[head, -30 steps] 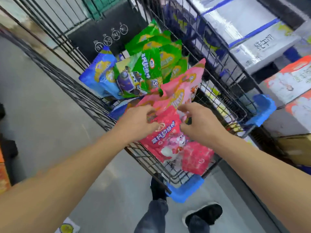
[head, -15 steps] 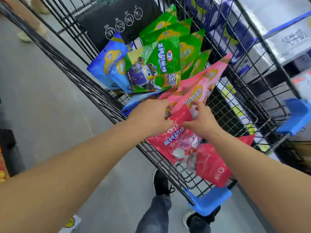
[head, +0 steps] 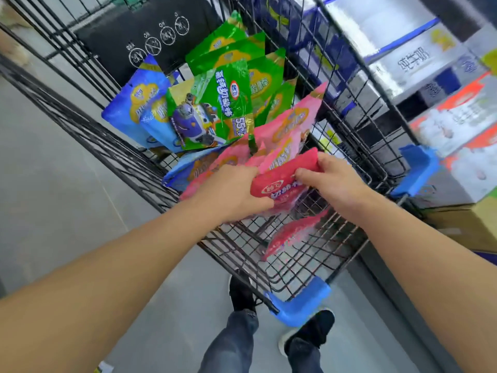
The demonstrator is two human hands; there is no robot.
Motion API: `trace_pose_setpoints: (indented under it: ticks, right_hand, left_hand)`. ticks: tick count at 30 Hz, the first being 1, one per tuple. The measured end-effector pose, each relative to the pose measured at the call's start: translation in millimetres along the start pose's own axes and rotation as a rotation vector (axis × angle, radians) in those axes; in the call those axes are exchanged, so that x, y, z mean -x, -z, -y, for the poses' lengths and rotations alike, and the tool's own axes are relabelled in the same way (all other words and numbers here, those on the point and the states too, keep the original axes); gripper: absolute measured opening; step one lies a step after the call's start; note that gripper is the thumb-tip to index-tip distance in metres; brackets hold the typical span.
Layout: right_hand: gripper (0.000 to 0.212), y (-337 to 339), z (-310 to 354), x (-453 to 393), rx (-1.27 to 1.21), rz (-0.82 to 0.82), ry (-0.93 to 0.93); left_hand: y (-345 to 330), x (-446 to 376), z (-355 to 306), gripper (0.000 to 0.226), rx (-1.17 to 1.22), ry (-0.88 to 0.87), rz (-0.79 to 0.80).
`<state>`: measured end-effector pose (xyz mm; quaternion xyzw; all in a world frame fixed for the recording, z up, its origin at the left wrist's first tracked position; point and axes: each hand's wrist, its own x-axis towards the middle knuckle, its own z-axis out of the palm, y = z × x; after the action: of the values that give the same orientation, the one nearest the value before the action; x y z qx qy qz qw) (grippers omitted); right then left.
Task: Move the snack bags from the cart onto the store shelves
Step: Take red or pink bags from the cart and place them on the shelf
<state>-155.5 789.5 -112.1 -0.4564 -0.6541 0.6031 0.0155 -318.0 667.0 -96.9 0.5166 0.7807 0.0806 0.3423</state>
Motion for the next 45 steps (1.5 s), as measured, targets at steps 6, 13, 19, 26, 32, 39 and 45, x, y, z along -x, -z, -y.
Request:
trace_pose_setpoints:
  ticks: [6,13,19,26,32,39,45]
  right_hand:
    - [0.014,40.0,11.6,11.6,-0.392,-0.173,0.045]
    - [0.011,75.6,29.0,23.4,-0.803,-0.273,-0.051]
    - [0.011,119.0,16.6,57.9,-0.715,-0.261,0.052]
    - [0.018,178.6,-47.4,114.8,-0.507,-0.606,0.065]
    - [0.025,250.5,-119.1,176.3,-0.523,-0.867,-0.03]
    - [0.019,333.0,-208.7,265.4,-0.555,-1.072,-0.084]
    - [0.019,399.5,-256.5,326.4,-0.486,-1.228,-0.126]
  left_hand:
    - [14.2,-7.6,-8.6,0.021,0.959,0.084,-0.096]
    - [-1.4,-26.3,-39.2,0.014,0.889,0.103,-0.173]
    - [-0.2,-35.3,-97.1,0.024,1.039,0.176,-0.258]
    - [-24.1,-49.4,-206.9,0.028,1.146,0.082,-0.157]
    - [-81.7,-55.9,-305.6,0.032,1.006,0.012,0.082]
    - [-156.5,-66.6,-424.1,0.029,0.736,-0.17,0.158]
    - [-209.3,-70.3,-525.5,0.037,0.614,-0.251,0.217]
